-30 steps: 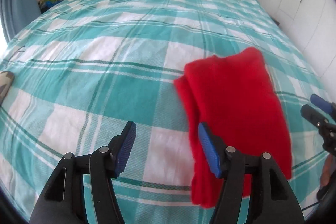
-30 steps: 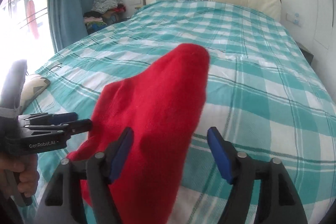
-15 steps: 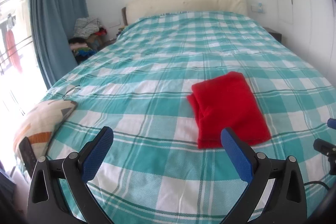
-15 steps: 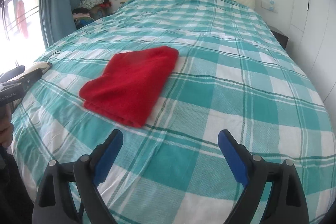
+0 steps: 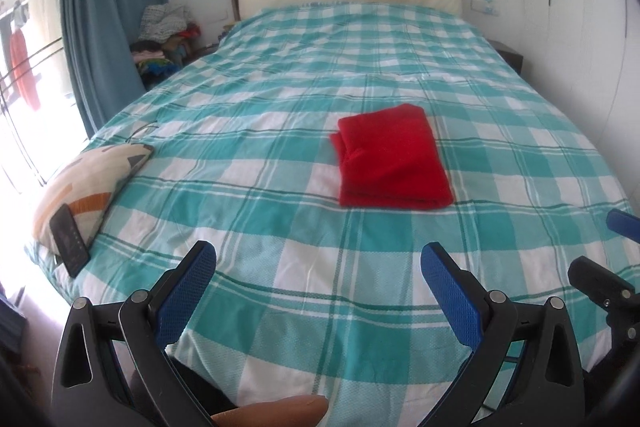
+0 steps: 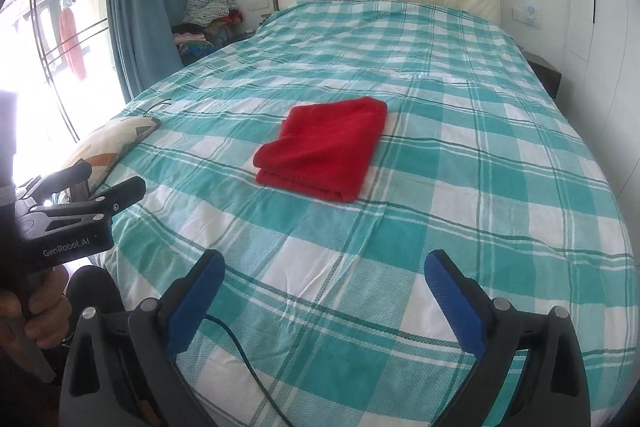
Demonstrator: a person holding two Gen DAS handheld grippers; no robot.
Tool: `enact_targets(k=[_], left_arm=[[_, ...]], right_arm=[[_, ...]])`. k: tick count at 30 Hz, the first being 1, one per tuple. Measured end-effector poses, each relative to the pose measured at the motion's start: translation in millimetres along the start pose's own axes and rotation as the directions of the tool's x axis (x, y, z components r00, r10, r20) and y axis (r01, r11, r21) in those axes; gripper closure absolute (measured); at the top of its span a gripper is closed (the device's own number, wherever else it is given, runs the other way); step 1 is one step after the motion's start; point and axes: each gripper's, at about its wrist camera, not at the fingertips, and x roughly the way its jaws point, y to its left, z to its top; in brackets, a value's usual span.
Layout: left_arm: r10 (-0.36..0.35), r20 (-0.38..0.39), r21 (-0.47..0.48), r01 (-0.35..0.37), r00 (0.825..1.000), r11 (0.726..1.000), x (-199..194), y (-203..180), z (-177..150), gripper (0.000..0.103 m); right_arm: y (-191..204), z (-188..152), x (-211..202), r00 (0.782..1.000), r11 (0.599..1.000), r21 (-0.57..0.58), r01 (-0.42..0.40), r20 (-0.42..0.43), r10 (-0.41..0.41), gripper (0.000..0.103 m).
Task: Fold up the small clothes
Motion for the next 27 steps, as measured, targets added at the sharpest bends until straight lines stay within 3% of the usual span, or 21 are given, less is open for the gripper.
enact_targets(k=[27], left_arm=[[0.03,0.027,-0.02,-0.029,0.999,0.999,-28,-3,-3,0.0]], right_arm=[[24,1,-38,0.994,0.998,-0.04,0.056,0.091,-0.053,0.001]])
